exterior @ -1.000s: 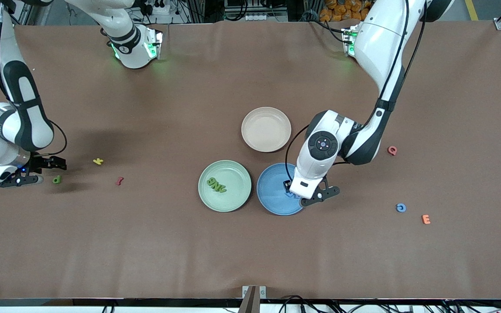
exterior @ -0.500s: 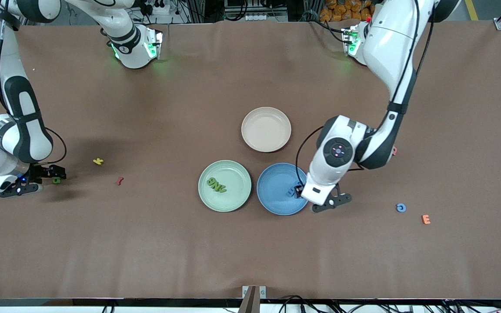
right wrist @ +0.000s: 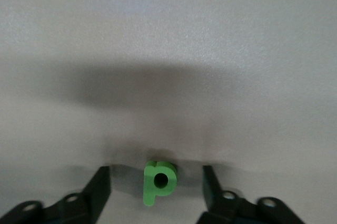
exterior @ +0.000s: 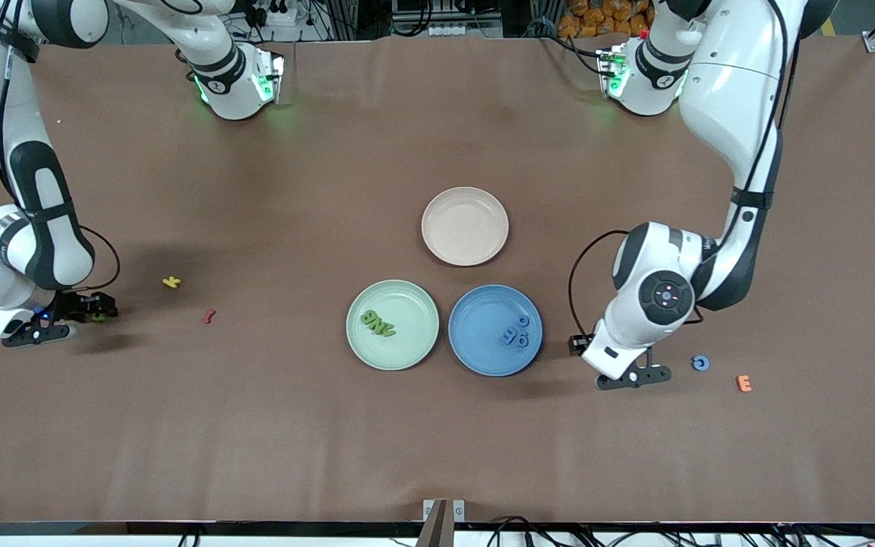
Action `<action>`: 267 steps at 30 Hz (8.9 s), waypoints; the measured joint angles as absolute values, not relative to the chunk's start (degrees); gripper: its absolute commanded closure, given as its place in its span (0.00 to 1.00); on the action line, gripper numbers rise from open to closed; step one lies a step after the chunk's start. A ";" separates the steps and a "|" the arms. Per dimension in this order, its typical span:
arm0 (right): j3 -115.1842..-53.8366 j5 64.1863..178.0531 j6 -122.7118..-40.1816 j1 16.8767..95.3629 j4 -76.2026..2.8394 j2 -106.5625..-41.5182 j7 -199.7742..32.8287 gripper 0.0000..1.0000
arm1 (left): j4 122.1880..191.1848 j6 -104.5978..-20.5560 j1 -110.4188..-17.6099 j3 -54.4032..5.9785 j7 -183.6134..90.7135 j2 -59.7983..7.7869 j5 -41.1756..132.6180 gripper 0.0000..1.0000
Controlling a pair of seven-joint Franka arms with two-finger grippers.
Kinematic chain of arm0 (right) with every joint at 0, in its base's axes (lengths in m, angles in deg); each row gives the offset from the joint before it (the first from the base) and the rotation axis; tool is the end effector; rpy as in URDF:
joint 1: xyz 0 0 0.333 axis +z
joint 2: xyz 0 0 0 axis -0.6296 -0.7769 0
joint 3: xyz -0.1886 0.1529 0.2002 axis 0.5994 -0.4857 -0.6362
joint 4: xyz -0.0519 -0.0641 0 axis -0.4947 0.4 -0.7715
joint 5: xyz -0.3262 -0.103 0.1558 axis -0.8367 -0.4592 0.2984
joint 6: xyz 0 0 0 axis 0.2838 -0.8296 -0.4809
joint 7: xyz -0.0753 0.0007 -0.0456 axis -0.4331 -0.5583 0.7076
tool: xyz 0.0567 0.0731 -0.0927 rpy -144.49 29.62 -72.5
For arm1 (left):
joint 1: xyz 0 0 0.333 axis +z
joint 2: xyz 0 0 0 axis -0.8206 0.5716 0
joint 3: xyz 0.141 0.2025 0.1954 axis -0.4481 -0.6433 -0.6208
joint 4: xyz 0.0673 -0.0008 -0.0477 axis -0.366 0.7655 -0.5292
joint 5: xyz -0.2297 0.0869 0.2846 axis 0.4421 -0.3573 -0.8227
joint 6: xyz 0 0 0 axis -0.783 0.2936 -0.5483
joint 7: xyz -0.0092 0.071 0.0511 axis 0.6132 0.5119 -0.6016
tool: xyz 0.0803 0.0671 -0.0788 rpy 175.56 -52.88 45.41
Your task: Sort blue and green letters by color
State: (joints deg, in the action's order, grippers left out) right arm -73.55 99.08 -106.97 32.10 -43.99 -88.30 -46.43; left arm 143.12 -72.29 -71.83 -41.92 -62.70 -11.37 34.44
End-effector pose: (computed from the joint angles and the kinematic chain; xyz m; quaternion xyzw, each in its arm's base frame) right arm 0.5792 -0.2389 0.1628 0.9960 0.0893 -0.0093 0.0018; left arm 0.6694 -0.2041 0.2394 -0.9992 -0.0371 -0.0076 0.0110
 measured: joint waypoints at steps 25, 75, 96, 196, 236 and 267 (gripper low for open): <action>-74.33 99.71 -102.50 36.44 -42.20 -87.66 -54.83 0.87 | 143.34 -71.42 -60.35 -42.30 -39.92 -11.02 30.83 0.27; -82.45 99.81 -96.43 71.00 -33.20 -84.85 -156.91 0.86 | 150.72 -84.21 -54.59 -42.32 -35.58 -9.36 37.76 0.29; -86.54 99.82 -102.51 74.74 -29.39 -89.23 -171.95 0.00 | 152.03 -86.15 -53.60 -42.30 -35.55 -9.17 38.25 0.50; -91.55 85.76 -72.67 36.67 -39.18 -49.79 -91.51 0.00 | 151.65 -81.51 -82.83 -42.85 -81.89 -15.62 38.48 0.82; -93.75 83.94 -60.57 36.07 -25.47 -50.81 -85.89 0.00 | 151.61 -81.49 -81.88 -43.70 -83.75 -16.46 38.59 0.06; -89.43 84.15 -59.80 38.81 -25.89 -51.56 -85.99 0.00 | 151.78 -80.82 -64.20 -44.12 -51.77 -16.55 38.59 0.06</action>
State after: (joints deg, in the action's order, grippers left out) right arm -89.43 84.15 -59.80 38.81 -25.89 -51.56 -85.99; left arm 151.78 -80.82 -64.20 -44.12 -51.77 -16.55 38.59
